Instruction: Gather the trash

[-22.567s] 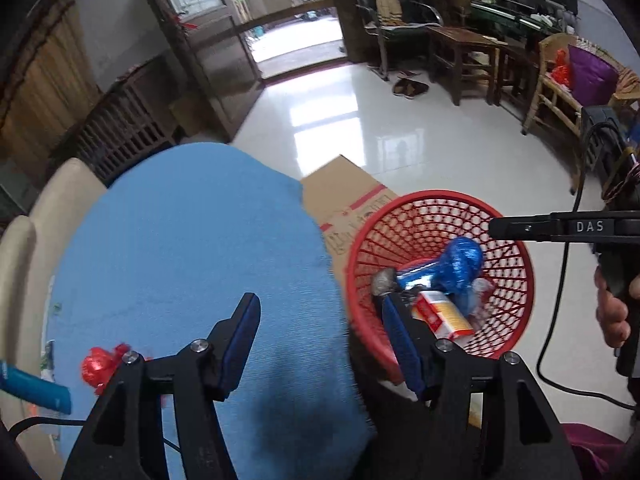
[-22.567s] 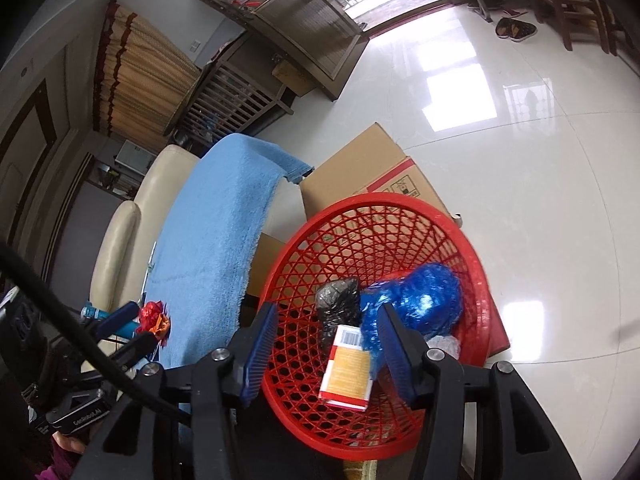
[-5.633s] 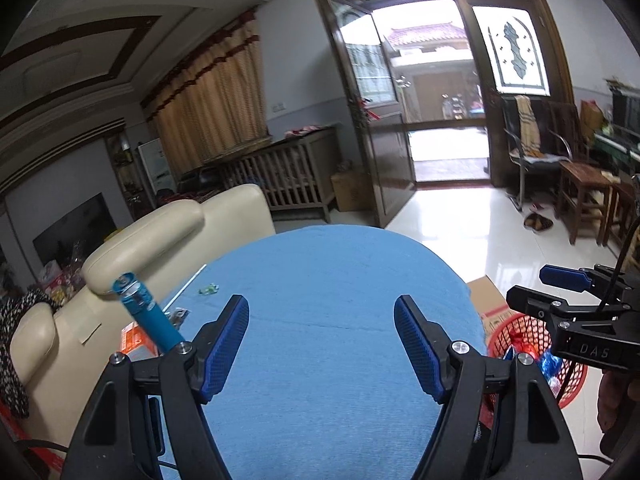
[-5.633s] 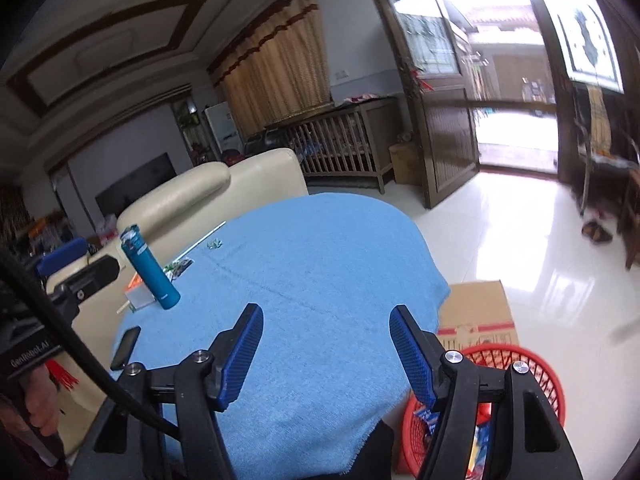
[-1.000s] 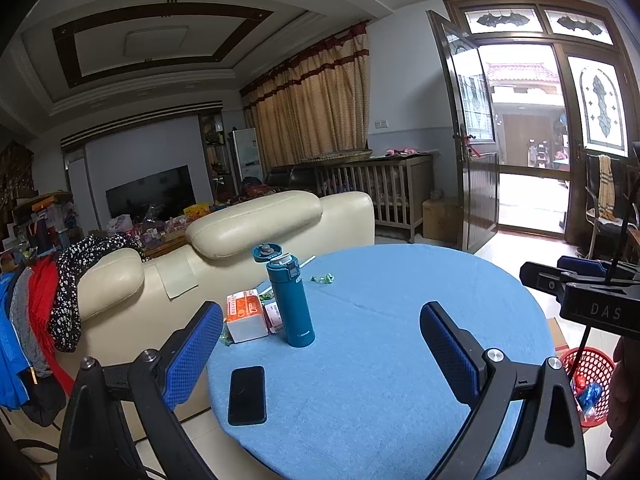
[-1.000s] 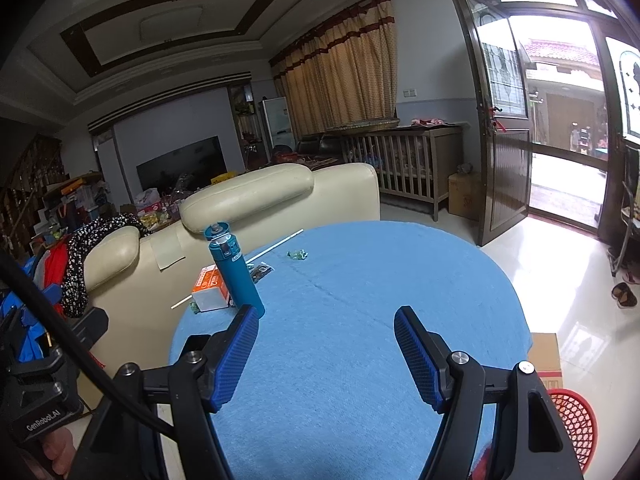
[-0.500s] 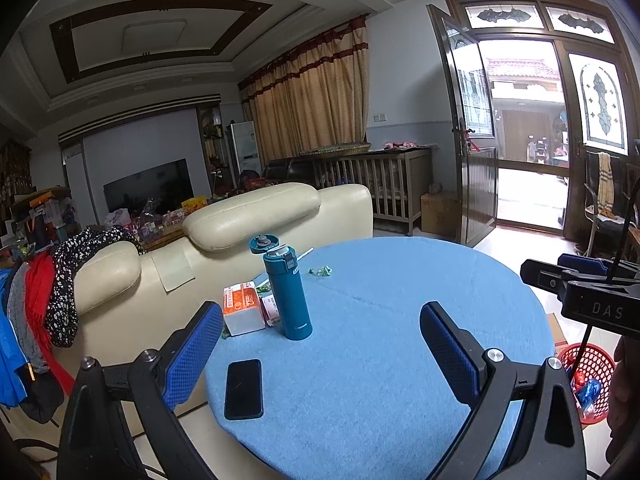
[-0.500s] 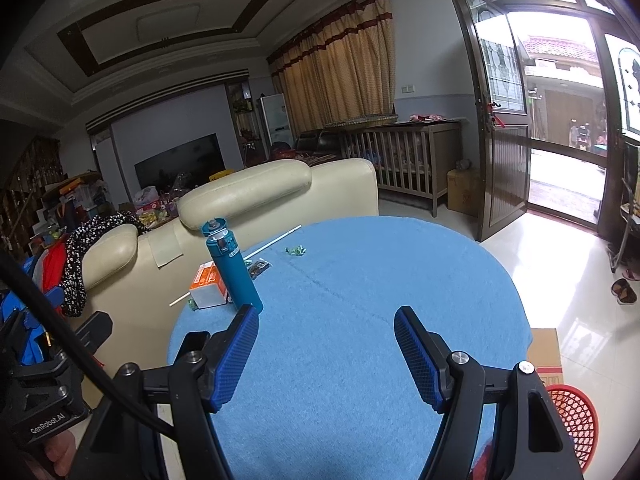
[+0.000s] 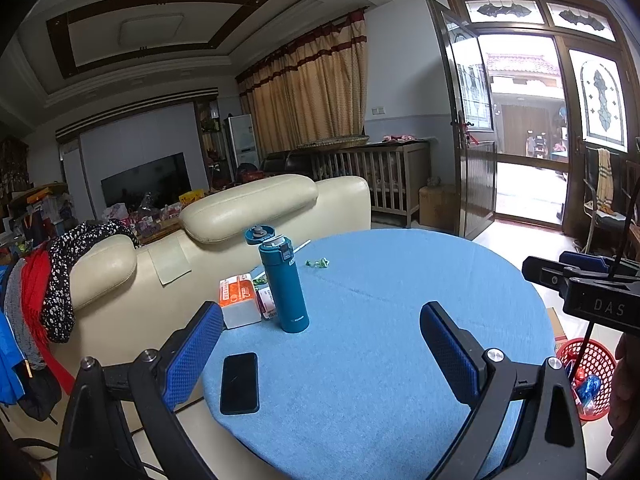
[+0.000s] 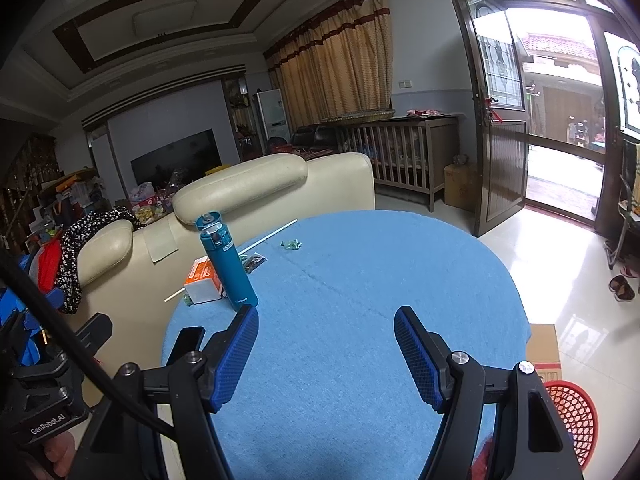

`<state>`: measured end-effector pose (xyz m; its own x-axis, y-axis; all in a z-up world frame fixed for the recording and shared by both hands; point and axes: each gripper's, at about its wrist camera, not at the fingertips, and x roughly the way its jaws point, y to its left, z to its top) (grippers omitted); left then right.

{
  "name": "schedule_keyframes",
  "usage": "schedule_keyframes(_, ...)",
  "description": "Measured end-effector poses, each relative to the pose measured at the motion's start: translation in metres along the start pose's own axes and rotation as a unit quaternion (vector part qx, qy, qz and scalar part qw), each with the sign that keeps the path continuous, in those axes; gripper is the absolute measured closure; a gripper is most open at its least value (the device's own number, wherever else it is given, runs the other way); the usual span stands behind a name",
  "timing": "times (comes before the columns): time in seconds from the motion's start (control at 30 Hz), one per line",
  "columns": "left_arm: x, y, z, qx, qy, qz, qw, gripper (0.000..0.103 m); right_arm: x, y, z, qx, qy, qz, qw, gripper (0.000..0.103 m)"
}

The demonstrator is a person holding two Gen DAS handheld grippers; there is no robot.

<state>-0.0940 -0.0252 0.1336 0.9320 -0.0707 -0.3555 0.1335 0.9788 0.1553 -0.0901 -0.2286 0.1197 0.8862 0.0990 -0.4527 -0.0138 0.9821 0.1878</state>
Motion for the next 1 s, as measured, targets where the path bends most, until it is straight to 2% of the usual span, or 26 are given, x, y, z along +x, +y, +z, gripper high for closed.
schedule_keyframes(0.6,0.021,-0.012,-0.008,0.010,0.031,-0.013,0.9994,0.004,0.018,-0.016,-0.006,0.011,0.018,-0.016,1.000,0.029)
schedule_keyframes(1.0,0.065,-0.039,-0.019,0.026,0.079,-0.035,0.9959,0.004,0.057,-0.052,-0.020,0.038,0.060,-0.042,0.997,0.029)
